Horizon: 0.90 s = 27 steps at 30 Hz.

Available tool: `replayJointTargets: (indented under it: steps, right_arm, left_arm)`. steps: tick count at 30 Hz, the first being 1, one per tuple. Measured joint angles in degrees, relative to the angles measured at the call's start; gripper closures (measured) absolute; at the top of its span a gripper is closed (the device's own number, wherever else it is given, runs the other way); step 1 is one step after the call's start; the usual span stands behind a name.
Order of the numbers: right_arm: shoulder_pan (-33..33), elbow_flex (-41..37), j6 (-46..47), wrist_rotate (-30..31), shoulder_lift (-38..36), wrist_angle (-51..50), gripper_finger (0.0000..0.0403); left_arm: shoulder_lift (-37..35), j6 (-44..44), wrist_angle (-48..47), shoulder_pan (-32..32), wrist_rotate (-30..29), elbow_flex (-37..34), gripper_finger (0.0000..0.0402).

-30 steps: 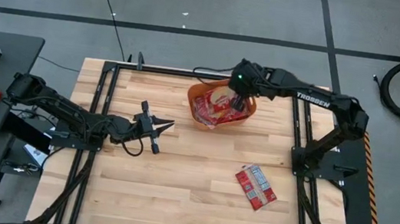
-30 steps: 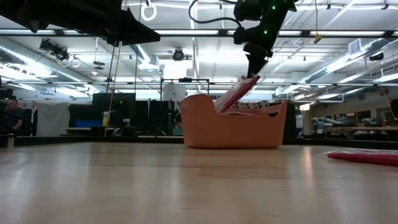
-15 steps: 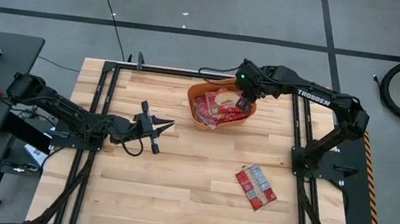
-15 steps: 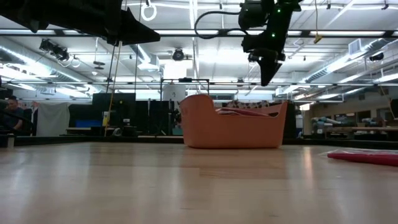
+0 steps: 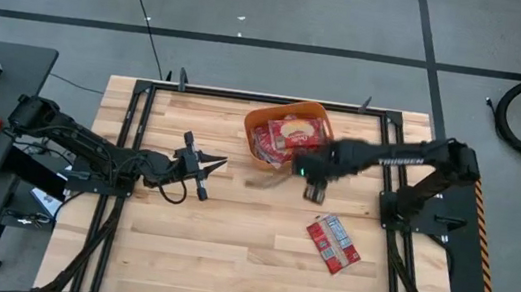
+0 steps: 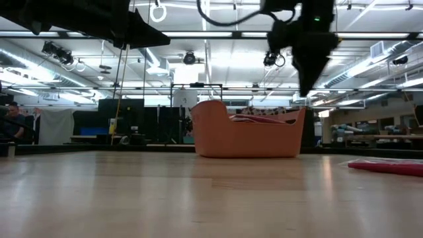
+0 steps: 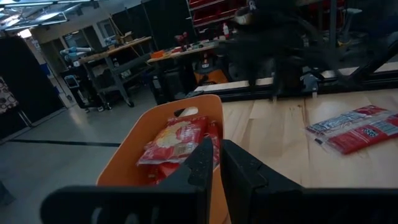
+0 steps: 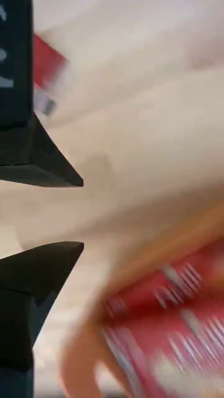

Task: Sort popcorn bags into baskets
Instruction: Put the red popcorn bag into the orange bin

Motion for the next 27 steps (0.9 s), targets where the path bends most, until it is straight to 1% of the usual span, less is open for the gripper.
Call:
replayJointTargets:
  steps: [2, 7, 9, 14, 19, 22, 27]
  right_arm:
    - [3.54, -2.75, 3.7, -1.2, 0.0, 0.07, 0.0246]
    - [11.46, -8.13, 13.62, -7.13, 0.02, 1.24, 0.0246]
    - [14.23, -9.36, 17.29, -8.26, 0.02, 1.29, 0.0246]
    - [19.38, -11.31, 24.04, -8.78, 0.02, 4.5, 0.0238]
    - [22.02, -12.02, 24.4, -7.88, 0.04, 11.5, 0.0223]
    - [22.26, -11.91, 23.59, -5.83, 1.33, 13.96, 0.022]
    - [22.14, -10.29, 18.27, -3.54, 7.29, 14.75, 0.0219]
  left_arm:
    - [0.0, -0.26, -0.02, 0.0, 0.0, 0.0, 0.0367]
    - [0.0, -0.37, -0.02, 0.0, 0.0, 0.0, 0.0367]
    - [0.0, -0.39, -0.02, 0.0, 0.0, 0.0, 0.0367]
    - [0.0, -0.24, 0.14, 0.05, -0.02, 0.0, 0.0367]
    - [0.0, 0.0, 0.31, 0.05, -0.02, 0.0, 0.0367]
    - [0.0, 0.31, 0.41, 0.04, 0.0, 0.0, 0.0367]
    - [0.0, 1.55, 0.67, 0.04, 0.0, 0.0, 0.0367]
